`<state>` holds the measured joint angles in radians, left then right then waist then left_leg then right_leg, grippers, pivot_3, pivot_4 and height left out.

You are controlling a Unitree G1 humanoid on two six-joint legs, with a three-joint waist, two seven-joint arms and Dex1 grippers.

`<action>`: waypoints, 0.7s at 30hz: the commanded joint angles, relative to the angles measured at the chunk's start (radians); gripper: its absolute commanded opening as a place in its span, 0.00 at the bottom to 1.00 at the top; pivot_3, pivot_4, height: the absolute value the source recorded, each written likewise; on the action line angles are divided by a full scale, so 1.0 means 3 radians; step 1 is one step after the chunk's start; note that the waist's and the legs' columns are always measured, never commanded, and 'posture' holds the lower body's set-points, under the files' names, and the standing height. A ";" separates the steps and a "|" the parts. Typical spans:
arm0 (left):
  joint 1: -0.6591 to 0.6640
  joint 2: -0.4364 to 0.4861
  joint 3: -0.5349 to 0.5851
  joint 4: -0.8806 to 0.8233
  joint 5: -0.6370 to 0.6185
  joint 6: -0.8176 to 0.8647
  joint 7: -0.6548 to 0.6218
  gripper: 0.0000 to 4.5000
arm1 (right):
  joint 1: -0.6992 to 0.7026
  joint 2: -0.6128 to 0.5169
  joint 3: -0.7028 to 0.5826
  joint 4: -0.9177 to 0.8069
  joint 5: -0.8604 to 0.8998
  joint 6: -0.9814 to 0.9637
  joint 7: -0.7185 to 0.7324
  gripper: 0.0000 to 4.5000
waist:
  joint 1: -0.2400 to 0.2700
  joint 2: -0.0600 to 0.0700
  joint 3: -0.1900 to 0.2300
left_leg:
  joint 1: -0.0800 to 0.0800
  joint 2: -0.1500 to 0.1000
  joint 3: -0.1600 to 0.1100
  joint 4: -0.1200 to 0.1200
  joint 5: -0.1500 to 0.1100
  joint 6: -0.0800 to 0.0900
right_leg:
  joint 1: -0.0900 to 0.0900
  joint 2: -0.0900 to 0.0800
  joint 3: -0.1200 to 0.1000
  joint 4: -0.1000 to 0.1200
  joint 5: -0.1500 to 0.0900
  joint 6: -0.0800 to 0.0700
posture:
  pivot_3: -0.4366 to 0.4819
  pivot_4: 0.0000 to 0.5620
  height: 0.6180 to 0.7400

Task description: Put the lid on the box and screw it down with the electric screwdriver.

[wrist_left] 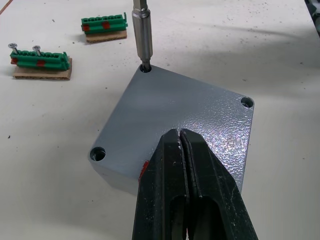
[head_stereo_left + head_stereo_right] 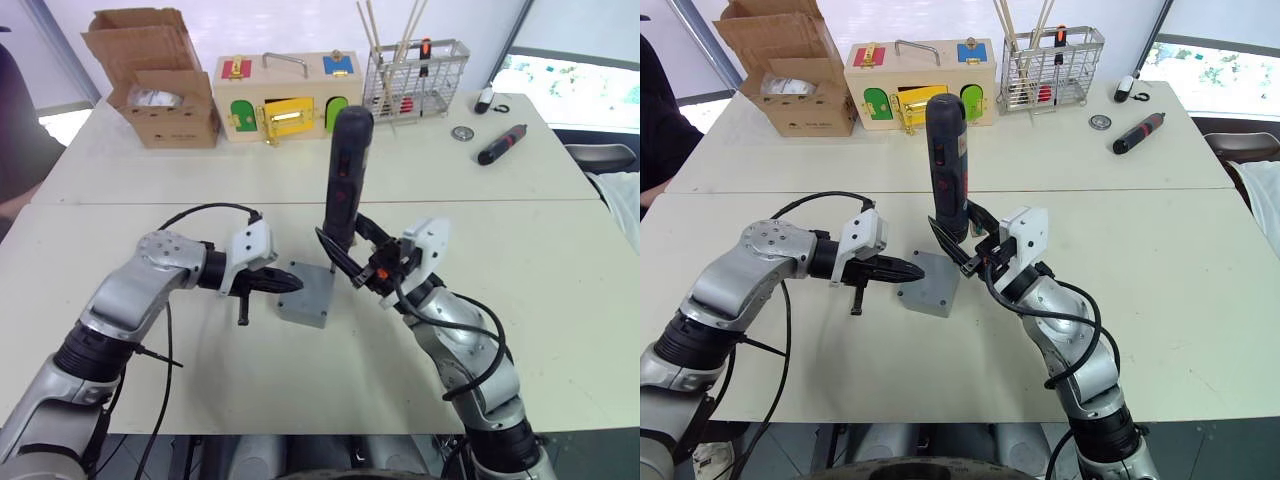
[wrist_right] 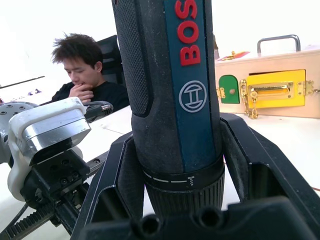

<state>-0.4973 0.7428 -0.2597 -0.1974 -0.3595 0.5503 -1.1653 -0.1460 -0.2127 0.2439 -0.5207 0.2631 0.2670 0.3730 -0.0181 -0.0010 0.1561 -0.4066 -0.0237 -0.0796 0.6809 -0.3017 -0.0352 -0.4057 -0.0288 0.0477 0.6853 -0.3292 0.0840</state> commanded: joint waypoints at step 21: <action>0.0088 -0.0023 -0.0069 0.0040 0.0121 -0.0004 0.0082 0.00 | 0.0199 -0.0137 0.0146 0.0167 -0.0237 -0.0029 0.0193 0.42 | 0.0001 0.0000 -0.0010 | 0.0016 0.0000 -0.0001 -0.0001 -0.0006 0.0010 | 0.0016 0.0000 0.0000 0.0000 0.0000 0.0000 | 0.48 0.27 1.00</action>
<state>-0.4839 0.7335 -0.2612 -0.1979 -0.3497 0.5406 -1.1463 -0.1139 -0.2364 0.2581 -0.5061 0.2106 0.2268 0.4176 -0.0176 -0.0011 0.1531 -0.3983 -0.0237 -0.0798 0.6796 -0.3038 -0.0316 -0.3972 -0.0288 0.0476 0.6848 -0.3292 0.0839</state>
